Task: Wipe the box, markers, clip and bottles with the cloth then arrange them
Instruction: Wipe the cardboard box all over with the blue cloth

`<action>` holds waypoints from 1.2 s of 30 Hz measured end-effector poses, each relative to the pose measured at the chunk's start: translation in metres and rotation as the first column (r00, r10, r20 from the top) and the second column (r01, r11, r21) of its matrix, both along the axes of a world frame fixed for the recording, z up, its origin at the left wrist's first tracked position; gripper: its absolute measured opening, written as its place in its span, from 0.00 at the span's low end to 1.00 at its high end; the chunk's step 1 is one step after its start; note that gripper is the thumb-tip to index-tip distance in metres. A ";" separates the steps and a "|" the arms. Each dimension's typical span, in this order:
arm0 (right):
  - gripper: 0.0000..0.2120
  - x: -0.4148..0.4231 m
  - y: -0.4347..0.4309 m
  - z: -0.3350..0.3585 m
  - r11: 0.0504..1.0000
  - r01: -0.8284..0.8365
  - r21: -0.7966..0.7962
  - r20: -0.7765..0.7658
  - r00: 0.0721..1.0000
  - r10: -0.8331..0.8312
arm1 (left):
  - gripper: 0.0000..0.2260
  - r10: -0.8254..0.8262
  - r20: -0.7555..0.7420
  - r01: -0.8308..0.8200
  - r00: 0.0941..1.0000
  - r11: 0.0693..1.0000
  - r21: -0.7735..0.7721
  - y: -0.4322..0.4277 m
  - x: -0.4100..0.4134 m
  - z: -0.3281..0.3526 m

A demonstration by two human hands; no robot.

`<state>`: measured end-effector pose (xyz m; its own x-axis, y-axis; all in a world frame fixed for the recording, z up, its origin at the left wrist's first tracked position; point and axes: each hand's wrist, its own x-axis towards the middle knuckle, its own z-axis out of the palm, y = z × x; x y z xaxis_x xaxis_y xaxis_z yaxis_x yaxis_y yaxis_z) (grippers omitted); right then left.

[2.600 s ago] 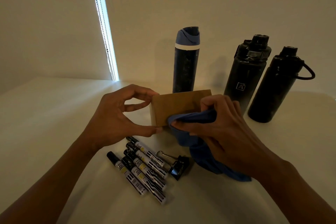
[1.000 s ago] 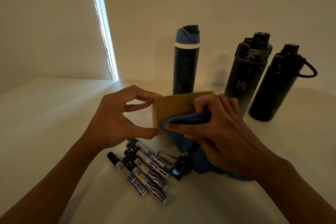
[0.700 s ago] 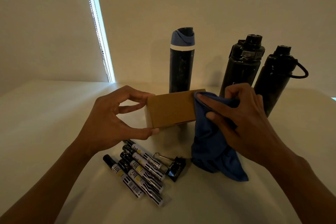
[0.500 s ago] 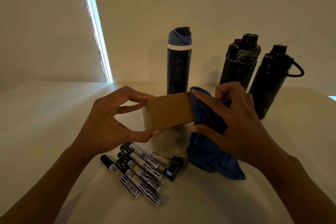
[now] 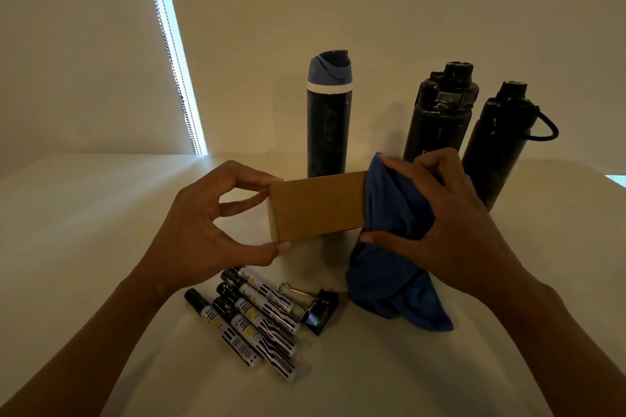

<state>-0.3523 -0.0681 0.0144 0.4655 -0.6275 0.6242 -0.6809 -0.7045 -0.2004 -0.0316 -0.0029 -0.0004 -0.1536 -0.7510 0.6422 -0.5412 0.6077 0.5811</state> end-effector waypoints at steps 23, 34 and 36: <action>0.34 0.029 0.010 -0.015 0.981 -0.154 0.116 0.148 0.980 0.136 | 0.33 0.438 0.477 -0.249 0.762 0.878 -0.410 0.002 -0.028 -0.003; 0.40 -0.011 -0.015 -0.011 0.993 0.011 0.122 0.112 0.993 -0.024 | 0.39 0.284 0.026 -0.283 0.958 0.958 -0.038 0.004 0.016 0.006; 0.41 -0.011 -0.016 -0.011 0.990 0.002 0.144 0.136 0.990 -0.021 | 0.39 0.215 -0.033 -0.214 0.976 0.976 0.029 0.002 0.018 0.002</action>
<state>-0.3635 -0.0838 0.0033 0.3742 -0.7200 0.5844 -0.6479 -0.6538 -0.3907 -0.0141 -0.0005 0.0020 0.0359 -0.7795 0.6253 -0.6361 0.4648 0.6159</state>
